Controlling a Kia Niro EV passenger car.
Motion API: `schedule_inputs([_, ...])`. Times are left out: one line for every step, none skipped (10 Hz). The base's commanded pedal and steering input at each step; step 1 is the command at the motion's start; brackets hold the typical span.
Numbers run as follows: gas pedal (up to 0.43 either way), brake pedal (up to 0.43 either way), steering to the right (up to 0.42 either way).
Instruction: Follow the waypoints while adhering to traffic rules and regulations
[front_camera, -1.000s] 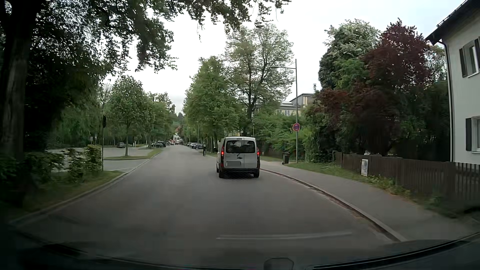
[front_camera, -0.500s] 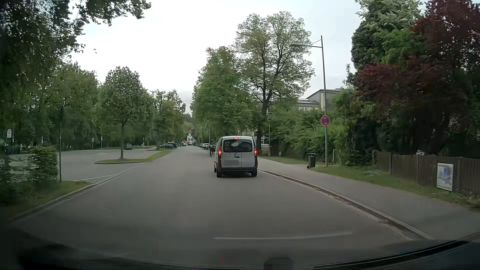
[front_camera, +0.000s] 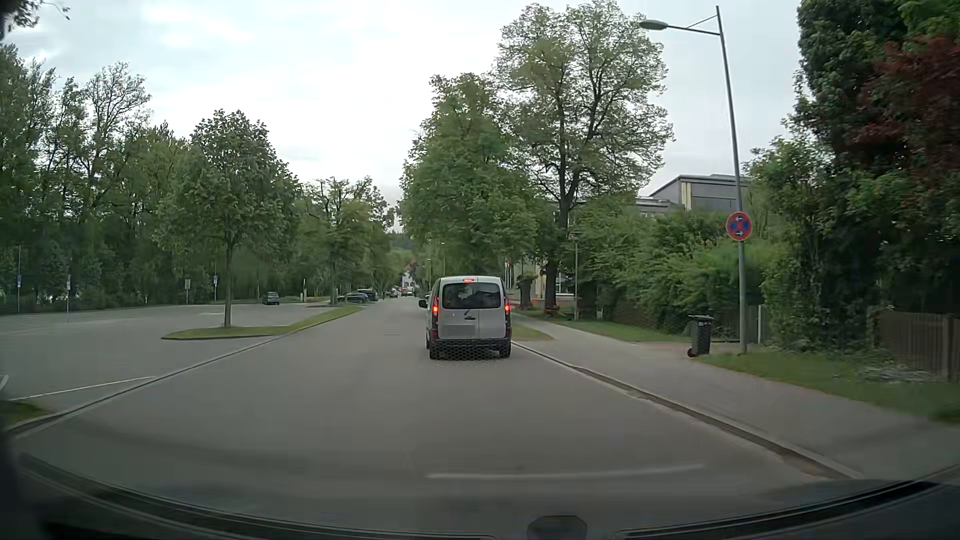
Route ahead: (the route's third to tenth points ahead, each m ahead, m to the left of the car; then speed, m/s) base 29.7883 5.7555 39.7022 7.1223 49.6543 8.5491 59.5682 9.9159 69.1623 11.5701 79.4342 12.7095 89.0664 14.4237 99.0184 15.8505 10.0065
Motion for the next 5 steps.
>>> schedule_inputs([0.000, 0.000, -0.047])
schedule_inputs([0.000, 0.000, -0.047])
schedule_inputs([0.000, 0.000, -0.047])
schedule_inputs([0.000, 0.000, -0.047])
schedule_inputs([0.000, 0.000, -0.047])
